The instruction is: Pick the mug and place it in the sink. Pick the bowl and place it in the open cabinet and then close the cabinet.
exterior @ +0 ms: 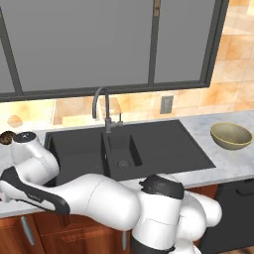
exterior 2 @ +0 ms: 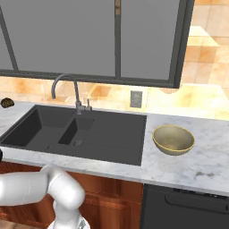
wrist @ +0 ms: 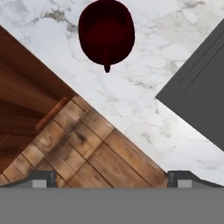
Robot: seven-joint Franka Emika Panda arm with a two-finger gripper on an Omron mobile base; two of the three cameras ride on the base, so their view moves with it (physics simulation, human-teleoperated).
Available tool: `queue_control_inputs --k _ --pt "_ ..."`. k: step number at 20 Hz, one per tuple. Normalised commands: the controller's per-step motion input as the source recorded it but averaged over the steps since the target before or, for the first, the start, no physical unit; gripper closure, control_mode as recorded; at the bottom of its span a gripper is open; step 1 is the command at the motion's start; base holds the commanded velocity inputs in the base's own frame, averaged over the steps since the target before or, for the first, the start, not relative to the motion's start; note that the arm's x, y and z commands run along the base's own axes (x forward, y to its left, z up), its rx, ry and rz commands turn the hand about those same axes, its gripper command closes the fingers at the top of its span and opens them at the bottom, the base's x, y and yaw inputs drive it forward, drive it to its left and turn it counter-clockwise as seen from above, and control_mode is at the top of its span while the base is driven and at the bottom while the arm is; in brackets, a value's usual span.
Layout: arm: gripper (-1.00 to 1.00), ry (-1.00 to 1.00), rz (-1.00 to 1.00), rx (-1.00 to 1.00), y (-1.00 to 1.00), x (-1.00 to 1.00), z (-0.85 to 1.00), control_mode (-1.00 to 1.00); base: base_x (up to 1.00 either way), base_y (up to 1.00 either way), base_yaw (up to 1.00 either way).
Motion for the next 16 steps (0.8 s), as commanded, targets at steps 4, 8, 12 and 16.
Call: queue_control_inputs --k 4,8,12,16 --pt "-1.00 0.00 0.00 0.00 0.13 0.08 -0.24 -1.00 0.00 0.00 0.00" --pt "-1.00 0.00 0.00 0.00 0.15 0.08 -0.13 -1.00 0.00 0.00 0.00" --pt "-1.00 0.00 0.00 0.00 0.14 0.12 -0.11 -1.00 0.00 0.00 0.00" --pt "-1.00 0.00 0.00 0.00 0.21 0.33 -0.06 -1.00 0.00 0.00 0.00"
